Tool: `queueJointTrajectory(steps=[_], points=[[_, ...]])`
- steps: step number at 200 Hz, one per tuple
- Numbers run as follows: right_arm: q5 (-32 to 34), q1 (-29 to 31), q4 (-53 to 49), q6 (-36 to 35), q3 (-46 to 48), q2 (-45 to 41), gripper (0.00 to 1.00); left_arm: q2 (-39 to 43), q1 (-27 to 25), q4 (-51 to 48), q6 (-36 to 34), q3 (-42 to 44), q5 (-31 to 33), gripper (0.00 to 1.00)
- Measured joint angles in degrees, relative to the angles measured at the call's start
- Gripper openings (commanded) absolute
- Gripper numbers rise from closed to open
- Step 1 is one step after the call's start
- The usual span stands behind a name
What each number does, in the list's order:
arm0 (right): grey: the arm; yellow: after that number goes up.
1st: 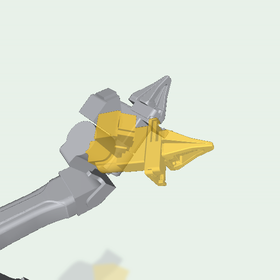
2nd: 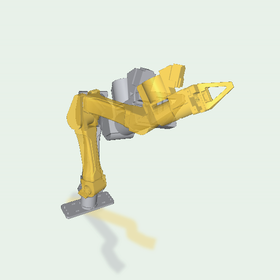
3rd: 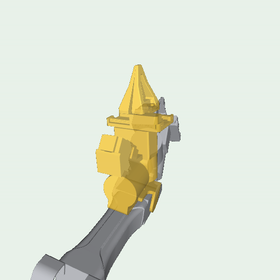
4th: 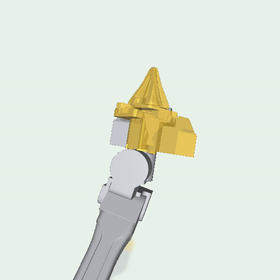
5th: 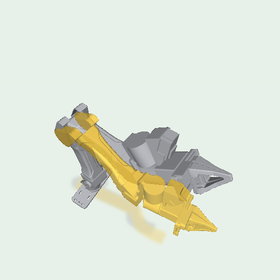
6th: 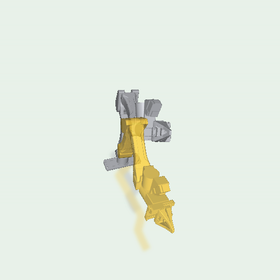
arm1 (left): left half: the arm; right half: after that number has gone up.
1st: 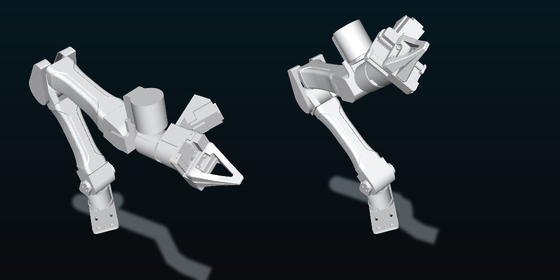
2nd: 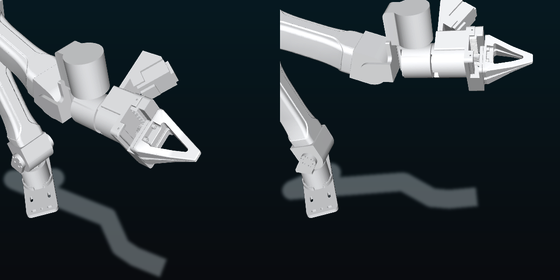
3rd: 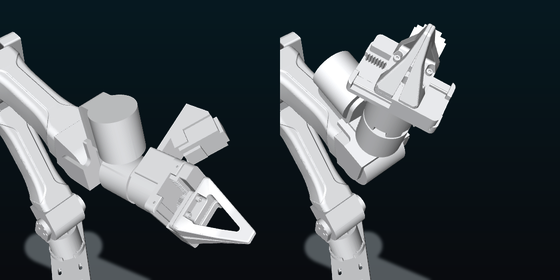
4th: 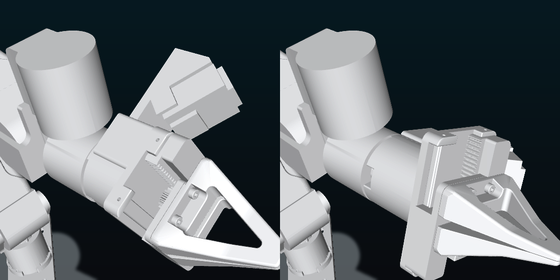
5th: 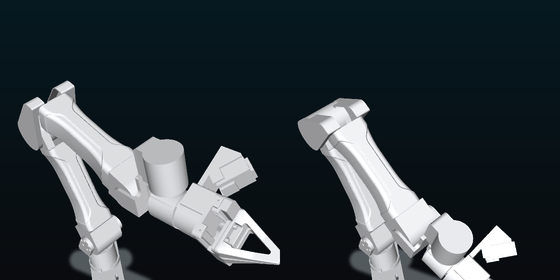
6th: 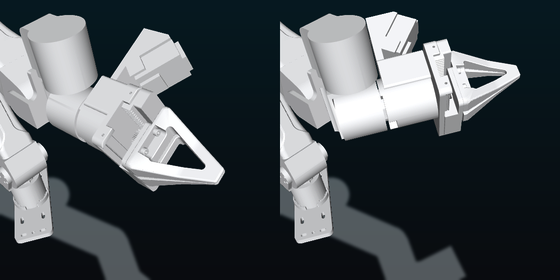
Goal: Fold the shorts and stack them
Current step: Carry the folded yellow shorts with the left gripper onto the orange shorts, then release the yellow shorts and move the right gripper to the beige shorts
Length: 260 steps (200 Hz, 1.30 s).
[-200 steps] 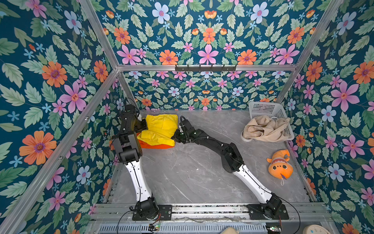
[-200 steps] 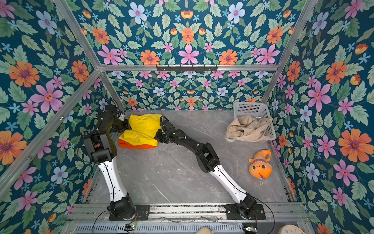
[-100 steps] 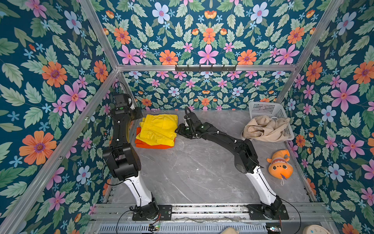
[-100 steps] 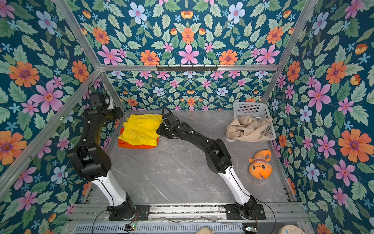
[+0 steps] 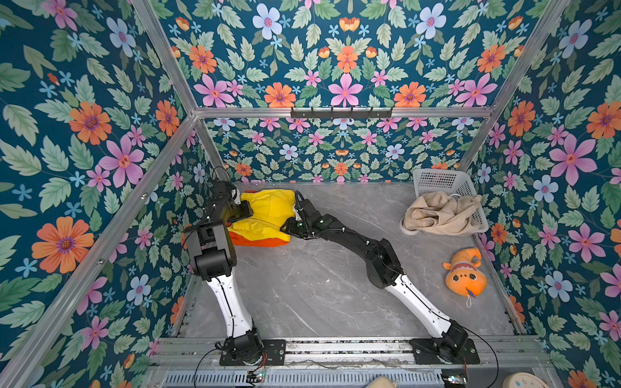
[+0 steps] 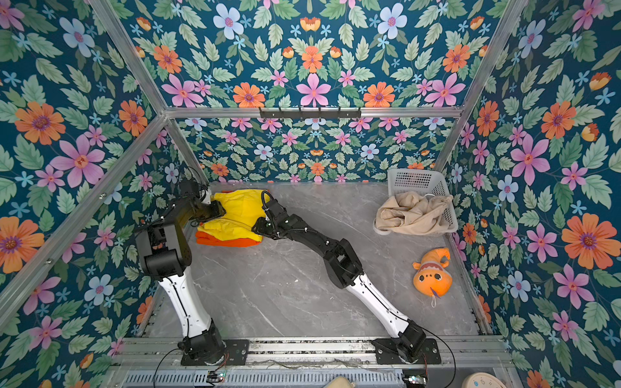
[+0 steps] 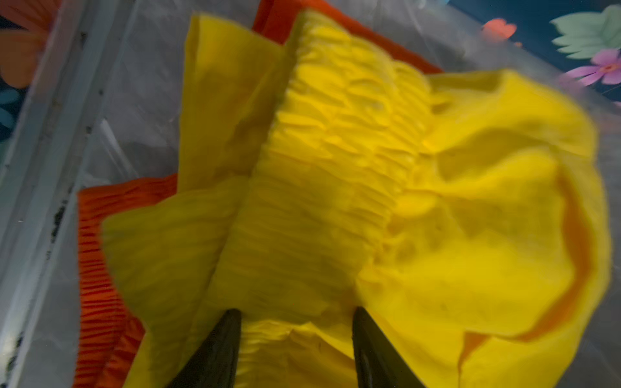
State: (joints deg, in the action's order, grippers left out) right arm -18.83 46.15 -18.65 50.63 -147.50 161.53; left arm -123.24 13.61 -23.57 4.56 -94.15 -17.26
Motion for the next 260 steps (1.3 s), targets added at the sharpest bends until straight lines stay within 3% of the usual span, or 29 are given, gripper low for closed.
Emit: queueJointTrajectory(steps=[41, 84, 113, 147, 166, 206, 260], points=[[0.00, -0.09, 1.31, 0.15, 0.59, 0.17, 0.45, -1.46, -0.15, 6.69, -0.02, 1.03, 0.96, 0.62], [0.35, -0.17, -2.64, -1.92, 1.11, -3.15, 0.48, 4.33, -0.15, 1.05, 1.31, -0.07, 0.48, 0.68], [2.38, -0.28, -4.74, -6.34, 7.15, -12.22, 0.48, 14.05, -0.42, -0.22, 2.80, -1.60, -2.69, 0.69], [3.67, -2.45, -5.84, -11.43, 20.26, -30.34, 0.48, 24.98, -3.78, 0.66, 3.21, 2.69, -5.31, 0.69], [4.90, -5.27, -8.22, -14.34, 25.73, -38.47, 0.51, 31.08, -8.44, 1.68, 2.69, 9.09, -3.91, 0.70], [13.38, -13.11, -23.56, -22.56, 35.30, -52.52, 0.55, 41.99, -18.34, 6.60, 1.66, 25.81, -1.49, 0.70], [25.68, -29.92, -38.40, -28.04, 46.27, -66.97, 0.68, 42.42, -25.53, 9.29, 5.44, 35.01, 0.48, 0.69]])
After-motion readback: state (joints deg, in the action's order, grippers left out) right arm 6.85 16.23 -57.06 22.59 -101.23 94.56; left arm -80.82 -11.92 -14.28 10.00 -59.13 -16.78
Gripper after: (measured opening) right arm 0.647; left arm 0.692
